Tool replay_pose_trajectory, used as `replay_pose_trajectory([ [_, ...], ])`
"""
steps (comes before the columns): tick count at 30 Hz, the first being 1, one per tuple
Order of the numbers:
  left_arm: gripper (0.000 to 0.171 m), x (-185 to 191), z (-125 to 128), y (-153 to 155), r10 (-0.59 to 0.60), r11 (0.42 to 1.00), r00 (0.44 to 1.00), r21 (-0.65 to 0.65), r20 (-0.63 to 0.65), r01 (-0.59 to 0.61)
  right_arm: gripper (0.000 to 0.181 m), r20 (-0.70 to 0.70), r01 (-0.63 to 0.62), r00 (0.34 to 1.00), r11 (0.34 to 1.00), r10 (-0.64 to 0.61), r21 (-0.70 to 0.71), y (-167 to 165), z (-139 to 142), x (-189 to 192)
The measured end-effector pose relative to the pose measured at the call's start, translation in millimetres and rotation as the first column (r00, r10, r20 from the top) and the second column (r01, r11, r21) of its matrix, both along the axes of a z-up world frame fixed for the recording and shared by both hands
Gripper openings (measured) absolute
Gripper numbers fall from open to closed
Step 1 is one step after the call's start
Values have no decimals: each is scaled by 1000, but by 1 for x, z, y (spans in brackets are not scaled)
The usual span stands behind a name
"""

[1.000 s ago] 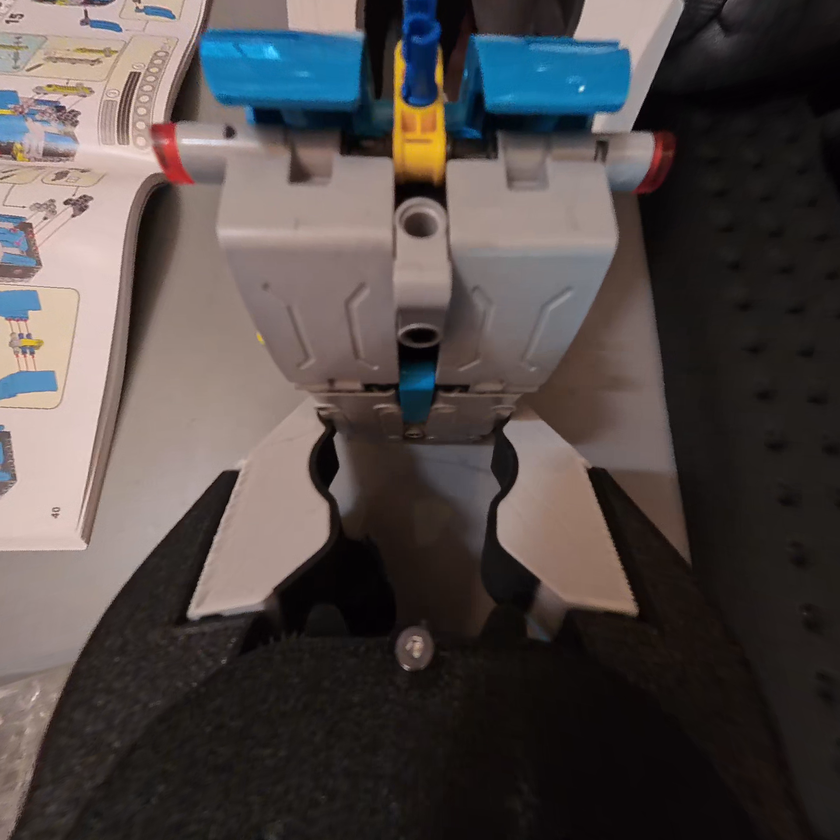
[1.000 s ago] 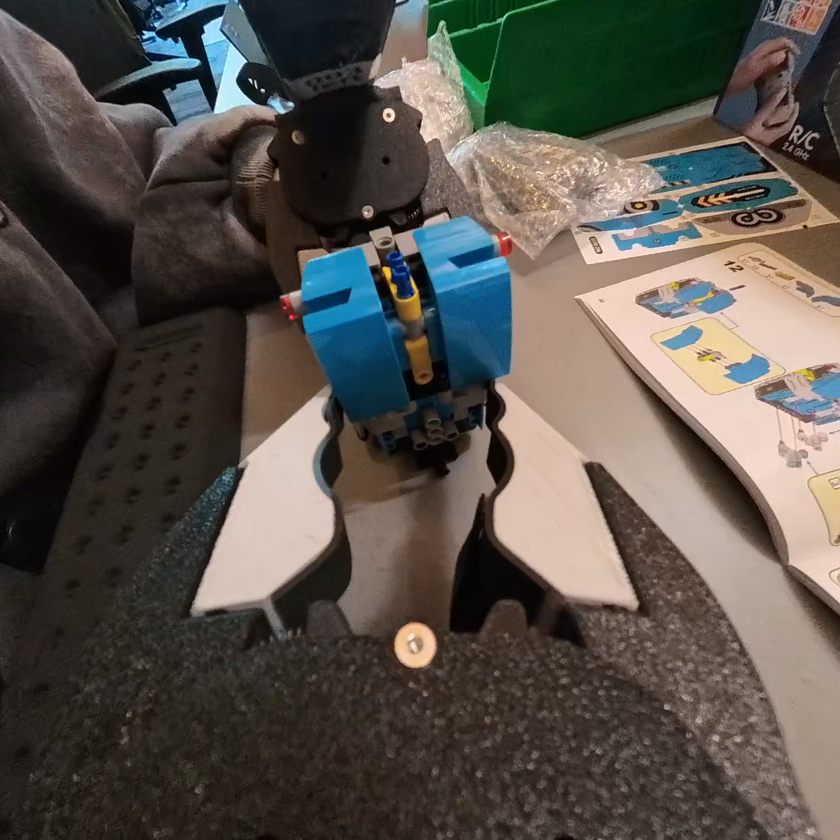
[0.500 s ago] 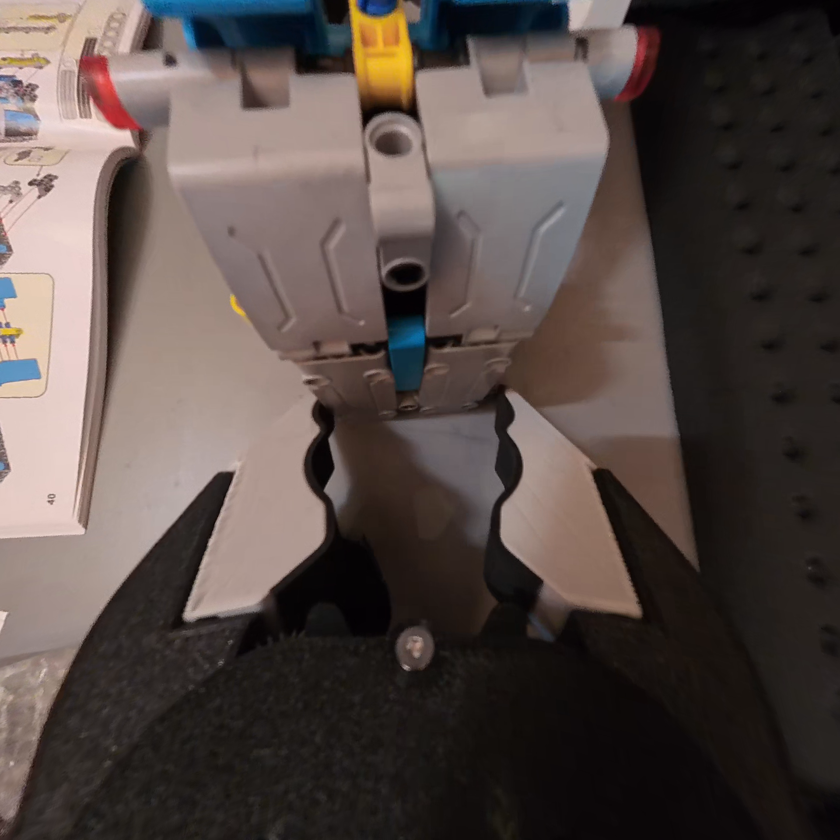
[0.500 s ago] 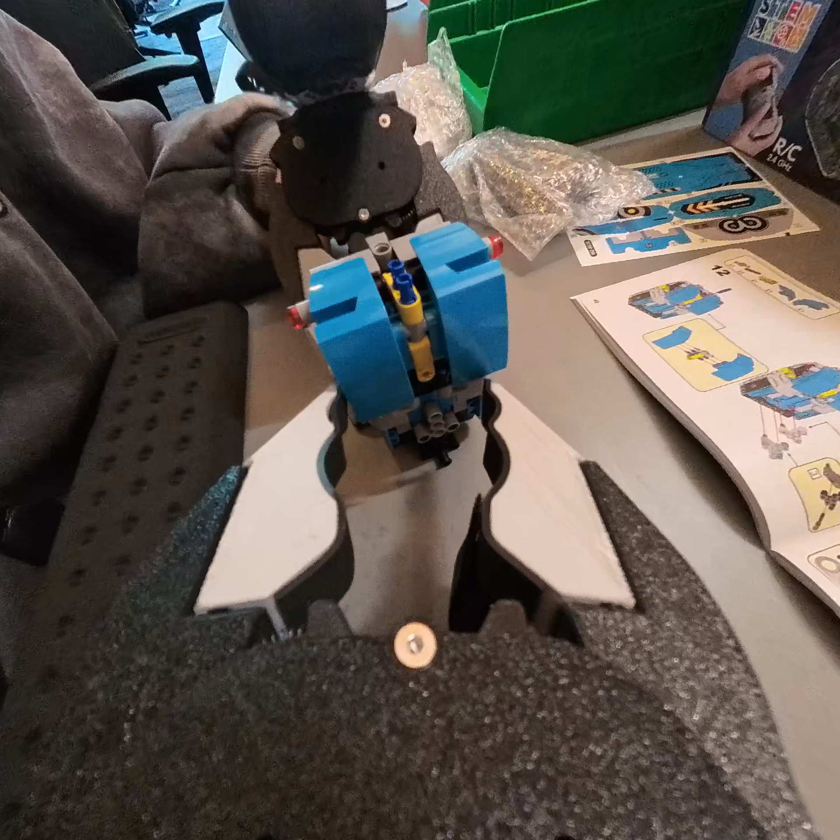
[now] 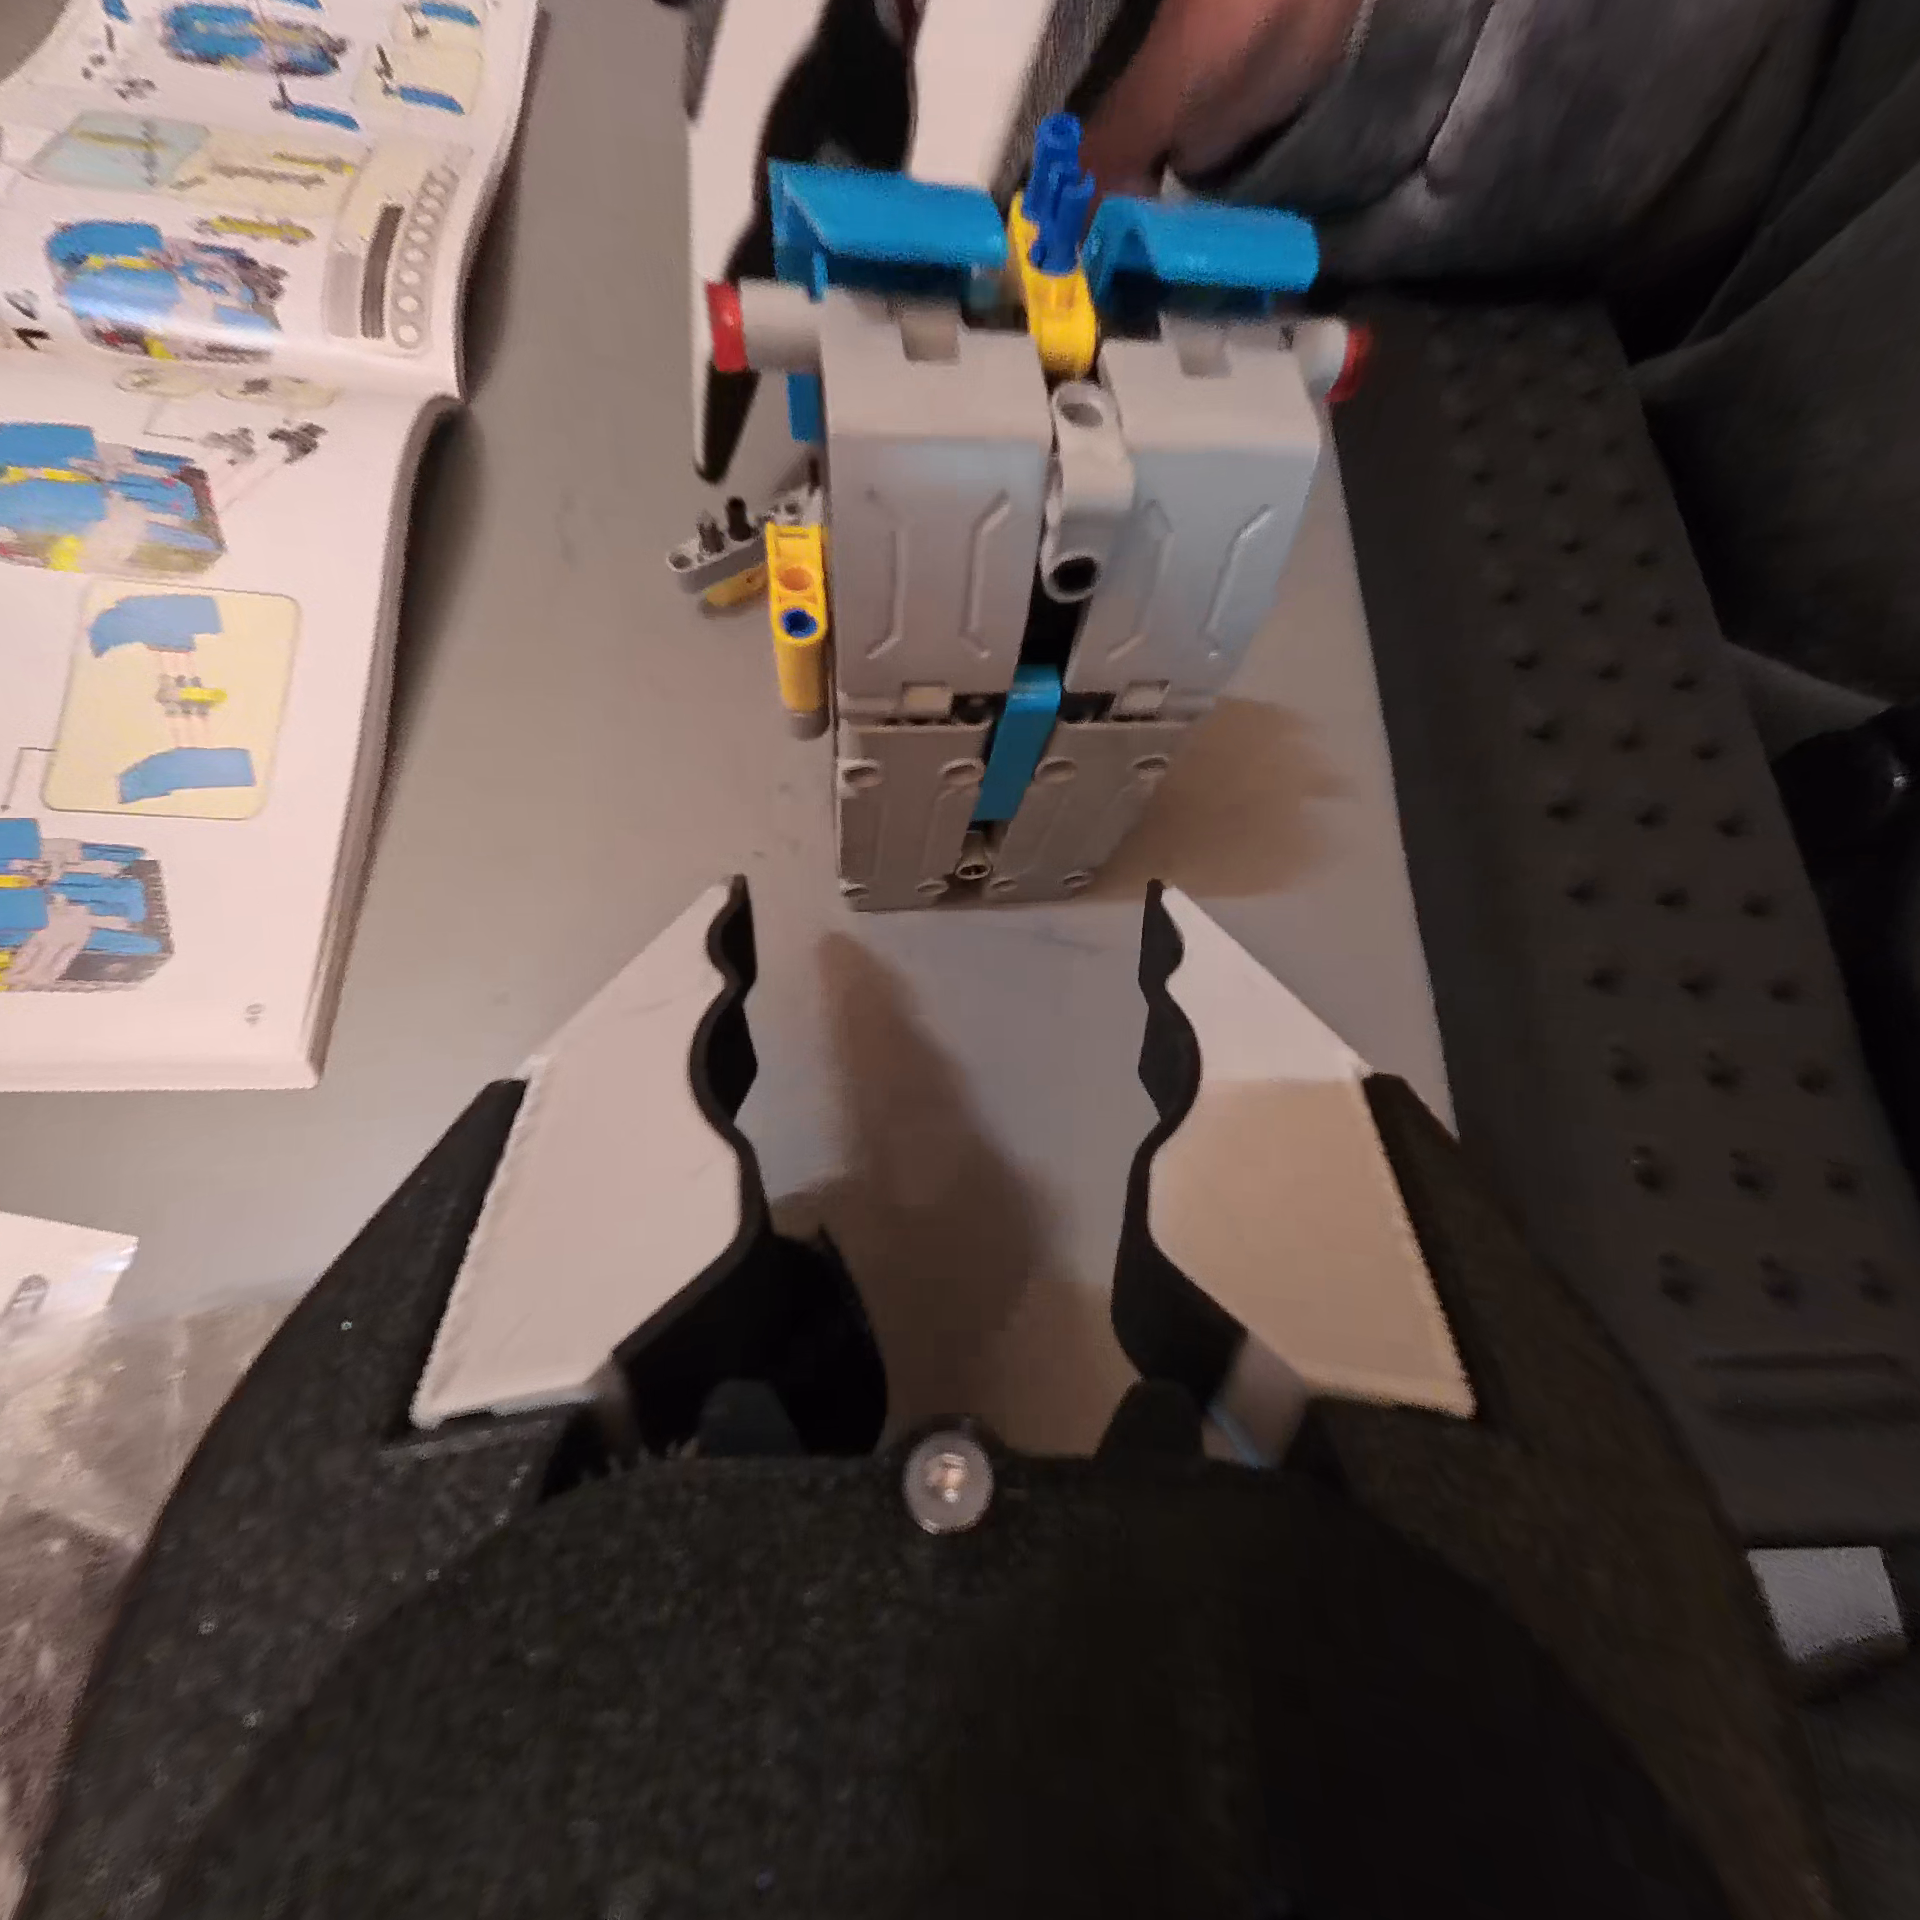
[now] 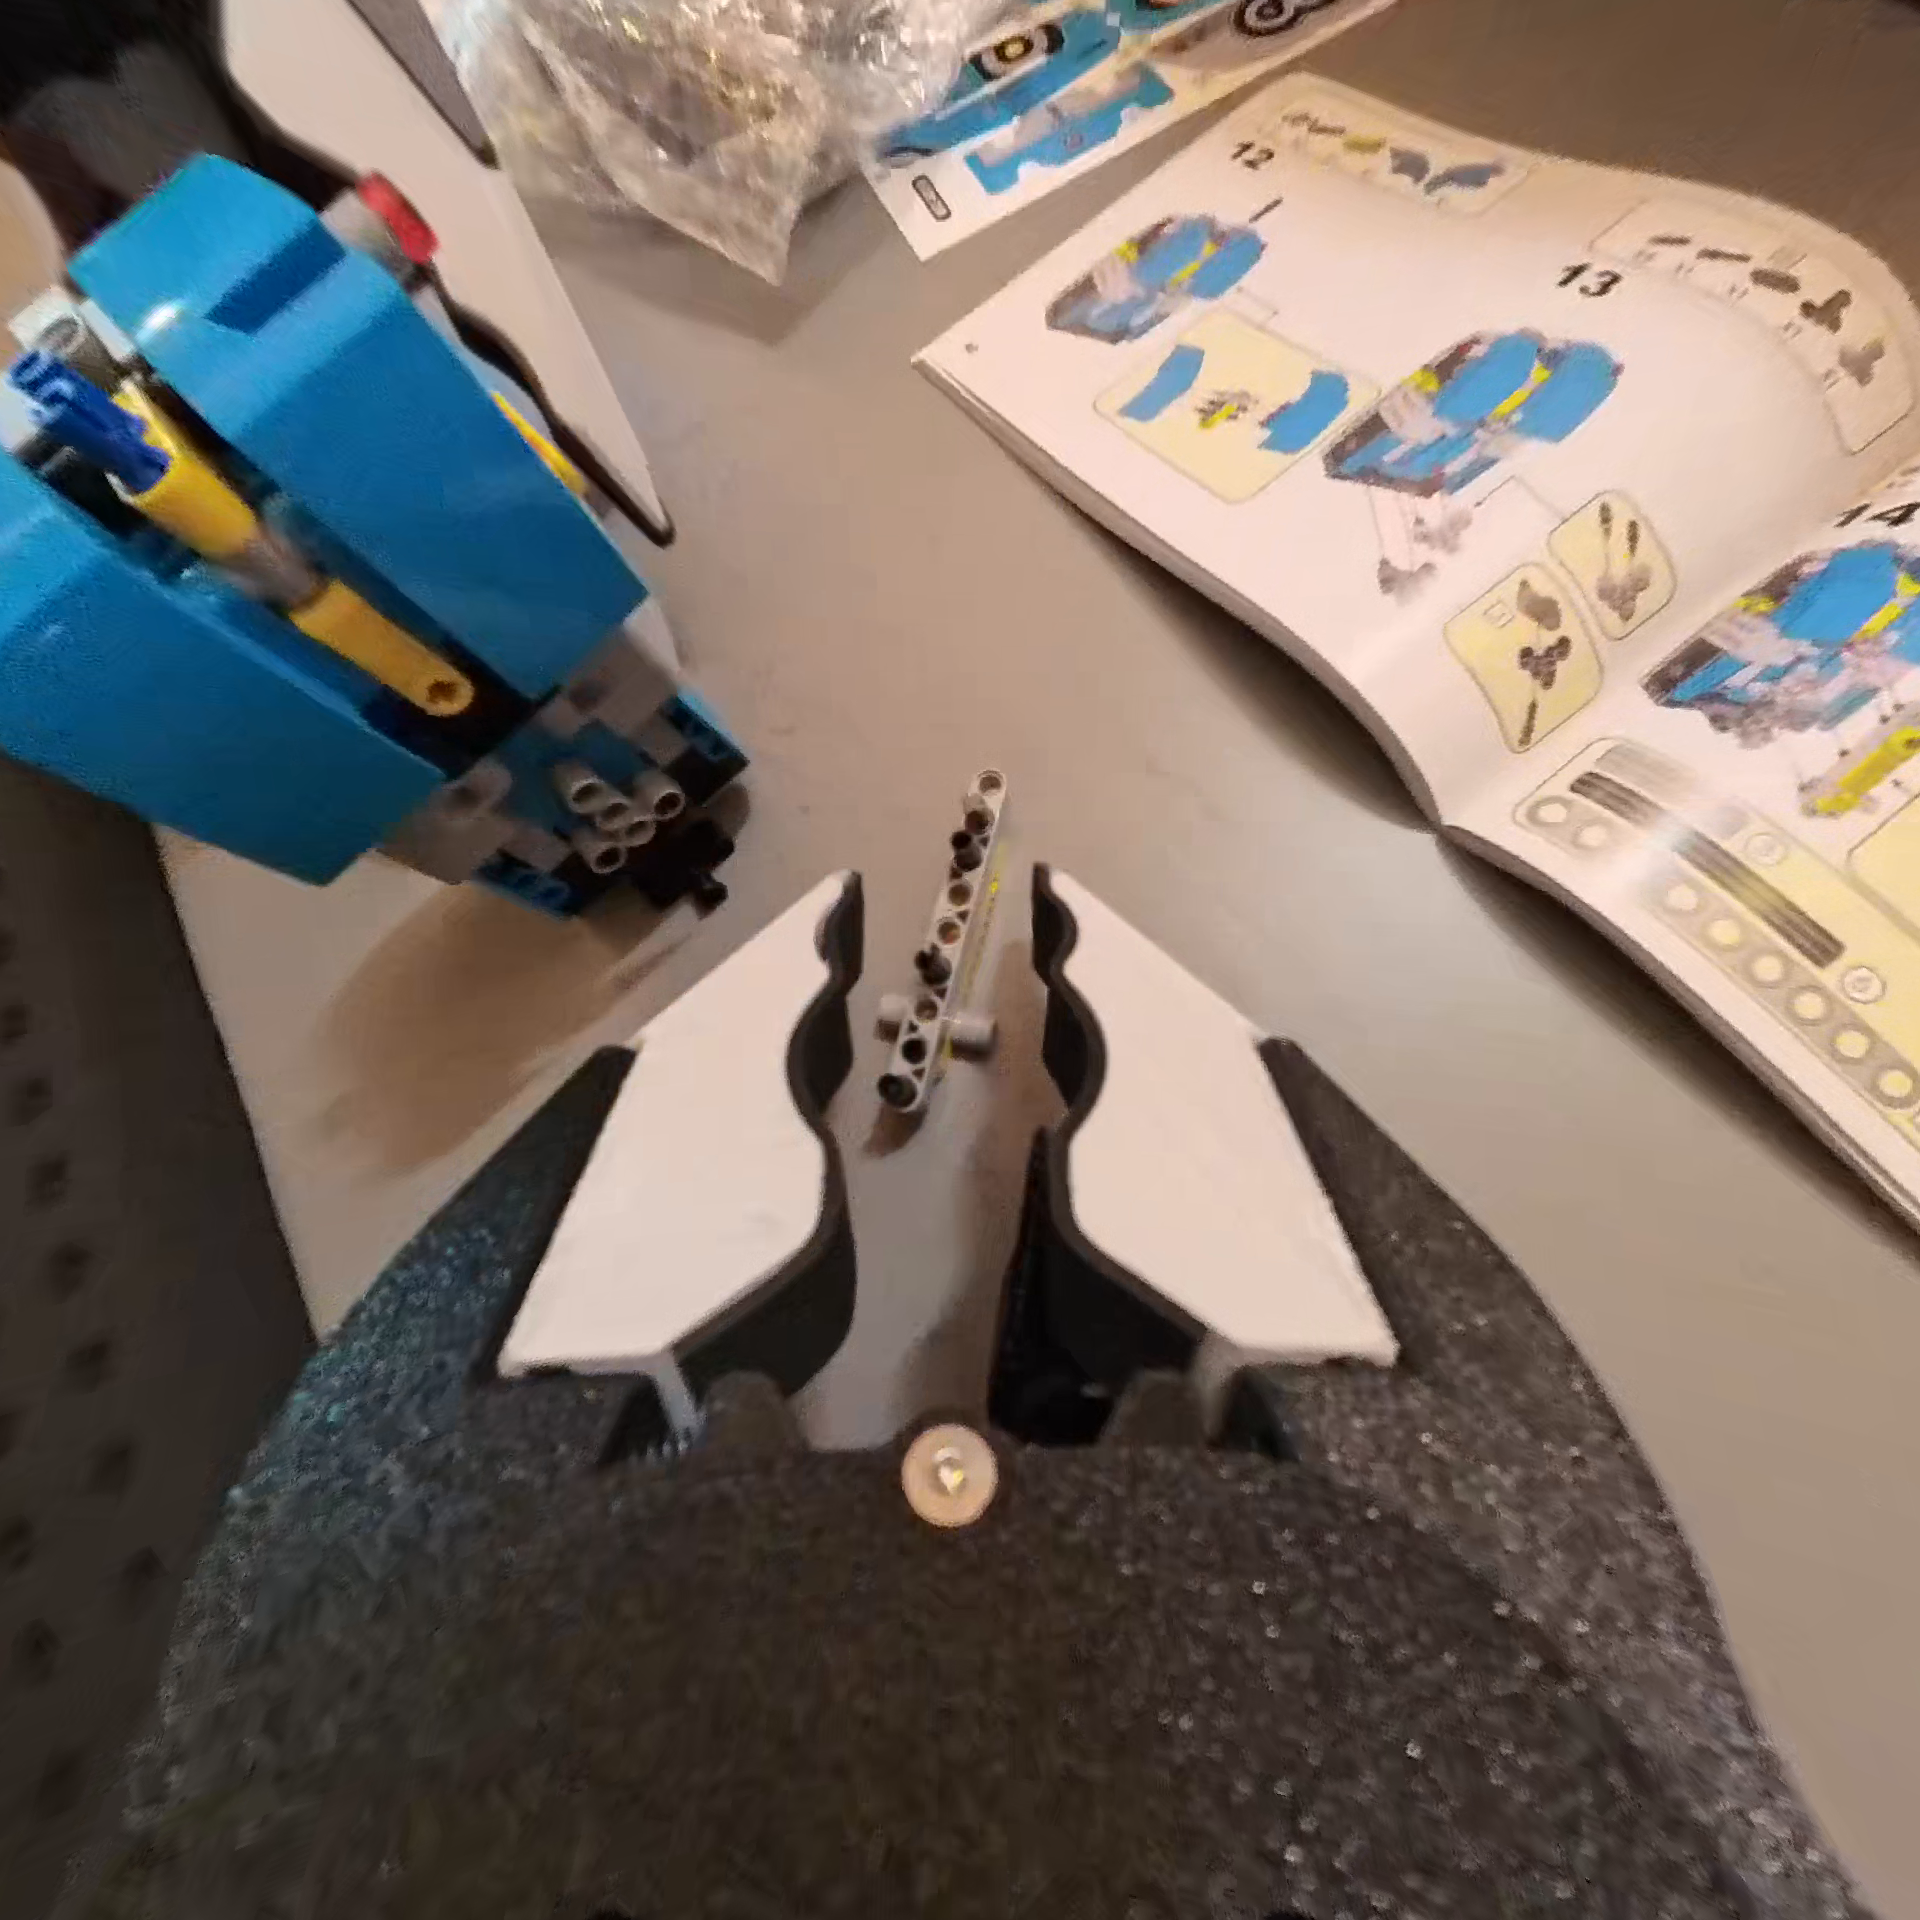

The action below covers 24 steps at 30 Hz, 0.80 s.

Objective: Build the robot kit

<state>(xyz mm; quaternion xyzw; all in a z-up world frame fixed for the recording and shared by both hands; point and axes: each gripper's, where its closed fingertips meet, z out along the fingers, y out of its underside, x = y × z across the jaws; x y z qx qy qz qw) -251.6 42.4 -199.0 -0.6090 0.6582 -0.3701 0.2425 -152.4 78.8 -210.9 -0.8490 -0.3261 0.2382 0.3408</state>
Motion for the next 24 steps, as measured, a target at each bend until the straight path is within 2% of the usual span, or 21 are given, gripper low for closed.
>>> replay_pose_trajectory([
  [3,75,-4,14,5,16,1000,998,-19,53,-15,28,70,31,997,999,-30,-18,0,-12,4],
  [5,74,-5,30,11,36,998,992,-53,123,-30,8,93,20,996,999,-17,-36,-2,-17,6],
  [6,72,-6,42,15,53,996,983,-75,173,-41,7,98,24,995,999,-21,-24,-1,-14,9],
  [7,69,-7,56,20,78,993,968,-102,239,-55,7,71,32,997,999,-32,0,1,-6,11],
  [8,67,-7,74,26,112,988,940,-140,324,-69,7,-20,49,999,999,-49,20,3,10,11],
  [9,63,-9,96,33,155,978,894,-192,419,-79,7,-188,58,981,998,-53,24,2,36,6],
  [10,57,-11,117,39,206,965,836,-250,508,-86,7,-390,35,921,999,-22,26,-2,68,-2],
  [11,48,-12,134,43,256,950,778,-298,573,-92,6,-565,-22,823,998,49,54,-12,101,-11],
  [12,41,-12,147,43,287,941,732,-327,619,-92,6,-683,-73,719,992,124,103,-22,131,-18],
  [14,40,-4,163,30,287,933,685,-357,670,-42,6,-796,-125,563,975,223,184,-37,172,-34],
  [15,42,1,168,22,284,927,675,-376,681,-11,6,-814,-134,533,973,231,188,-39,180,-44],
  [17,44,10,177,6,278,907,659,-417,699,59,7,-805,-142,547,973,229,180,-39,181,-67],
  [20,41,17,174,-3,278,896,675,-438,683,75,7,-776,-153,580,969,247,193,-46,178,-89],
  [23,10,12,176,-6,271,894,648,-436,711,105,7,-732,-160,638,971,241,180,-47,165,-100],
  [24,7,11,176,-7,264,892,648,-437,714,118,7,-736,-151,637,973,230,174,-47,163,-101],
])
